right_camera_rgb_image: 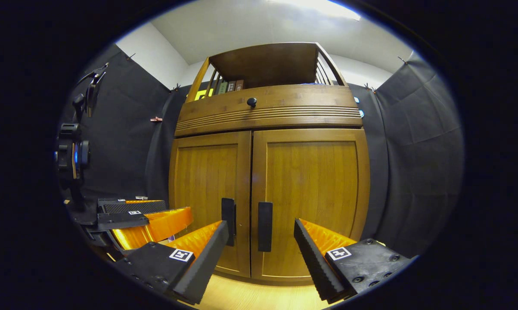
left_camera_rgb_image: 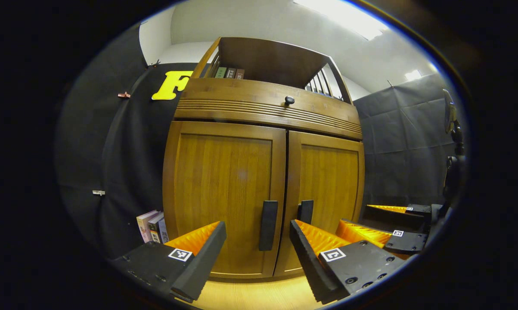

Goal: Open the right door of the double-door shoe cabinet with the right hand, and open the left door with the left hand.

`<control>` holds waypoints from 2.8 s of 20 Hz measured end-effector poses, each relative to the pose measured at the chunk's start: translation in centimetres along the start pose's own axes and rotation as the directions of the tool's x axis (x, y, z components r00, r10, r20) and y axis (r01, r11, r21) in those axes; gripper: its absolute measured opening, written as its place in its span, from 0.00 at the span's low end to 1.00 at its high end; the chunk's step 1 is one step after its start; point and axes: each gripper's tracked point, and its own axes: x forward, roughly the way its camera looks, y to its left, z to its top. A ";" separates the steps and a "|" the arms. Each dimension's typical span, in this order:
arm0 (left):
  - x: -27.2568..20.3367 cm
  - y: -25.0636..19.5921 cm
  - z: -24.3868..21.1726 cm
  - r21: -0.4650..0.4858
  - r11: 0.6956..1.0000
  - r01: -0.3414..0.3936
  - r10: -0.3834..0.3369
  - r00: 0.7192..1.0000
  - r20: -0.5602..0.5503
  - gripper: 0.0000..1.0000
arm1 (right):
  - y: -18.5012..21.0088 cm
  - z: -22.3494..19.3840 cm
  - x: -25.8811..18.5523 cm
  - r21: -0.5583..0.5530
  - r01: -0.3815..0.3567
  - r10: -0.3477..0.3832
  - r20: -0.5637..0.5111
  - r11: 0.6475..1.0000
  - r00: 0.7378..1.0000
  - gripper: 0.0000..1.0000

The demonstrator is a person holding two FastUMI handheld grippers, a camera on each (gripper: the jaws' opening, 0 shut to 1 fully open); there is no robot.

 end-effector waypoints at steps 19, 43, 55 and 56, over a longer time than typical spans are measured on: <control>-0.8 4.8 -0.7 -0.011 1.000 -0.008 0.008 1.000 0.007 0.92 | -0.5 -2.9 7.0 -0.013 0.064 -0.065 -0.020 0.998 0.998 0.95; 2.0 9.6 -3.2 -0.044 0.999 0.006 -0.008 0.999 -0.047 0.92 | -2.0 -7.1 13.6 -0.066 0.181 -0.186 -0.082 0.981 0.979 0.37; -0.7 8.6 -1.9 -0.036 0.999 -0.025 0.024 0.999 -0.034 0.88 | -2.0 -5.7 6.1 -0.038 0.058 -0.062 -0.137 0.998 0.989 0.21; -1.0 8.3 -1.7 -0.031 0.999 -0.029 0.028 0.999 -0.029 0.88 | -2.2 -5.3 4.9 -0.033 0.047 -0.051 -0.141 0.998 0.989 0.25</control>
